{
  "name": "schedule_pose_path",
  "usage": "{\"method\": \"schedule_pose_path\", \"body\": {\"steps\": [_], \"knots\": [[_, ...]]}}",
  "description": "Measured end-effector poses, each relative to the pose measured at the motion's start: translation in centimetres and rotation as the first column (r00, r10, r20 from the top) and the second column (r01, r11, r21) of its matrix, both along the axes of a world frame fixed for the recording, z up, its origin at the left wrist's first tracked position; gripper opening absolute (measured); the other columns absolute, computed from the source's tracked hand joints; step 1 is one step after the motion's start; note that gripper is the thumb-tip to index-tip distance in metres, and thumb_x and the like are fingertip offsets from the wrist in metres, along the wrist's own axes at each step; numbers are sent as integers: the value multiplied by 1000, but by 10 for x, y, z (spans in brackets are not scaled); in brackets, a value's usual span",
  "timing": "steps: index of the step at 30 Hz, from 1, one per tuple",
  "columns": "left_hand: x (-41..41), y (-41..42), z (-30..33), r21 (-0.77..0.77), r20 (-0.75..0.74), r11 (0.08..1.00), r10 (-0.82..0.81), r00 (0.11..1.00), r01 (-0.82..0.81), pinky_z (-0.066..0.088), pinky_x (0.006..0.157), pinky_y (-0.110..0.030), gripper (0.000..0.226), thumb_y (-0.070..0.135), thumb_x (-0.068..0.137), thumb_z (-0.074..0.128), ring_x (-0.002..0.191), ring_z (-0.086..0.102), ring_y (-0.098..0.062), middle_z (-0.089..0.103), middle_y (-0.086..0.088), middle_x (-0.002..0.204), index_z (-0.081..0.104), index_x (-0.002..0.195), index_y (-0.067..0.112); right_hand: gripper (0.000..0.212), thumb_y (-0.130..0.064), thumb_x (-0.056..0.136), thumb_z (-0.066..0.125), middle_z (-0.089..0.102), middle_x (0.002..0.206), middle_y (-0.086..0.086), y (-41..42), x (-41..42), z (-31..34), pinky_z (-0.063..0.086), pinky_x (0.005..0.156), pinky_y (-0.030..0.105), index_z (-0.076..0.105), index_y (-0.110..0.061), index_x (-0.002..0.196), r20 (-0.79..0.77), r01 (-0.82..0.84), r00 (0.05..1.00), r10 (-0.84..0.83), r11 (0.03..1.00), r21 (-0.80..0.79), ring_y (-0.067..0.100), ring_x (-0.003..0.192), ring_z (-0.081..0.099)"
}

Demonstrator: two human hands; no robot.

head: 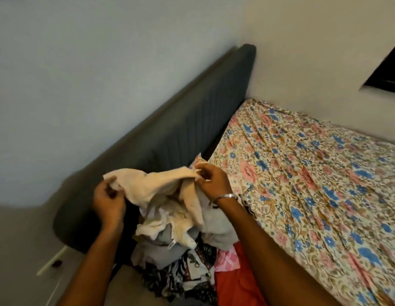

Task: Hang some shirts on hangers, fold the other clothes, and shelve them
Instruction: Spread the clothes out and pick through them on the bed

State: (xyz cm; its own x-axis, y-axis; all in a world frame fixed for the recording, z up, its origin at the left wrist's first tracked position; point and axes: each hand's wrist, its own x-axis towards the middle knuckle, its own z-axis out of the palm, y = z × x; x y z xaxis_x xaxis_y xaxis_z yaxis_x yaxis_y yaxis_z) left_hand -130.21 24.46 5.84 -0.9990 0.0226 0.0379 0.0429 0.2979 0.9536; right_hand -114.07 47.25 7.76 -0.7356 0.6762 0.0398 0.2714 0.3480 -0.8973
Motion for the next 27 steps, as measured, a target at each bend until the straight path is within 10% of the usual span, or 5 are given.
{"method": "schedule_pose_path", "body": {"steps": [10, 18, 27], "knots": [[71, -47, -53, -514, 68, 749, -450, 890, 418, 31, 110, -26, 51, 12, 93, 69, 145, 39, -22, 36, -3, 161, 56, 142, 21, 34, -20, 87, 74, 73, 105, -2, -64, 28, -72, 58, 86, 35, 66, -24, 120, 77, 93, 993, -85, 990, -109, 11, 95, 69], [158, -142, -11, -637, -2, 735, -304, 953, 233, 37, 109, -31, 44, 20, 91, 73, 136, 49, -22, 51, -3, 151, 64, 134, 20, 30, -17, 86, 74, 73, 103, -2, -142, 49, -58, 58, 87, 40, 67, -24, 115, -33, -211, 977, 209, 971, -115, 15, 95, 68], [228, -357, 126, -915, -221, 368, -113, 969, -166, 47, 103, -45, 56, 45, 72, 71, 123, 61, -27, 63, -8, 136, 70, 123, 20, 65, -22, 83, 80, 62, 133, 9, -346, 30, 3, 49, 103, 47, 50, -23, 141, -162, -647, 762, 627, 737, -192, 28, 123, 59]]}}
